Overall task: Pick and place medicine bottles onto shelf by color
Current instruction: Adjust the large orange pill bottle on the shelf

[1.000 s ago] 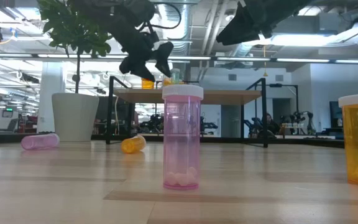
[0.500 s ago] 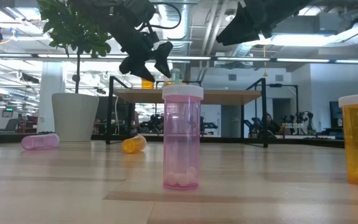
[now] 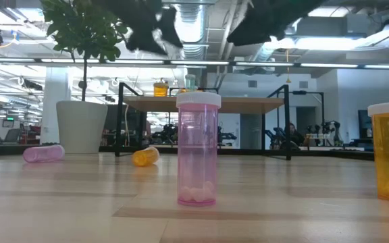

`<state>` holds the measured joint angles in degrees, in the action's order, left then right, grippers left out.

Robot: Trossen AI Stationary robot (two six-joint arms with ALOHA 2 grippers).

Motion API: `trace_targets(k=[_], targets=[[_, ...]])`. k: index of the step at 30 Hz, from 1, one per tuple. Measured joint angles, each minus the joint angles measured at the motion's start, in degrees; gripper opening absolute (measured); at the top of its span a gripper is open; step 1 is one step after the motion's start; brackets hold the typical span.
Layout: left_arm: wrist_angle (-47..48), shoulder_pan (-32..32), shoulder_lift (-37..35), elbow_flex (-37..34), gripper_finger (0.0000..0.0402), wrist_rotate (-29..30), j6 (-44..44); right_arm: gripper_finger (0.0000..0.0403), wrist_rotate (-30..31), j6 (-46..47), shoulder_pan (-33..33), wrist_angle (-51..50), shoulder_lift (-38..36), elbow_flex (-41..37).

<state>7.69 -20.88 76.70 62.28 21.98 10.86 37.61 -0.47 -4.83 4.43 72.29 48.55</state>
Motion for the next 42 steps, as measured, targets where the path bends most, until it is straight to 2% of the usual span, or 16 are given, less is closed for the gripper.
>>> trace_targets(k=[8, 14, 18, 21, 26, 30, 36, 42], targets=[[-4.2, 5.96, -10.62, -0.94, 0.0306, -0.98, -9.56, 0.0226, -20.35, -2.39, 16.43, -4.9, 0.03, 7.12], [-16.51, 7.59, -17.08, -10.68, 0.0306, -9.21, -11.22, 0.0226, -33.14, -4.48, 28.09, -6.38, 0.13, 7.3], [-25.32, 8.64, -20.42, -17.15, 0.0306, -12.73, -10.96, 0.0226, -41.87, -7.38, 33.04, -6.16, 0.15, 7.3], [-31.02, 9.61, -21.29, -20.92, 0.0306, -13.18, -12.27, 0.0226, -46.54, -8.97, 34.83, -3.04, 2.09, 7.41], [-37.29, 10.0, -21.32, -24.95, 0.0306, -12.82, -14.44, 0.0226, -51.33, -11.82, 37.19, -0.85, 9.88, 10.73], [-37.19, 9.65, -21.32, -25.14, 0.0306, -11.56, -15.99, 0.0226, -51.23, -16.18, 37.27, -3.24, 17.82, 16.91], [-36.44, 9.41, -21.32, -25.14, 0.0306, -11.59, -16.27, 0.0226, -53.85, -16.72, 38.42, -4.2, 26.15, 24.45], [-34.55, 9.24, -21.32, -25.14, 0.0306, -11.22, -16.44, 0.0226, -57.18, -15.9, 39.04, -6.69, 29.09, 27.06]])
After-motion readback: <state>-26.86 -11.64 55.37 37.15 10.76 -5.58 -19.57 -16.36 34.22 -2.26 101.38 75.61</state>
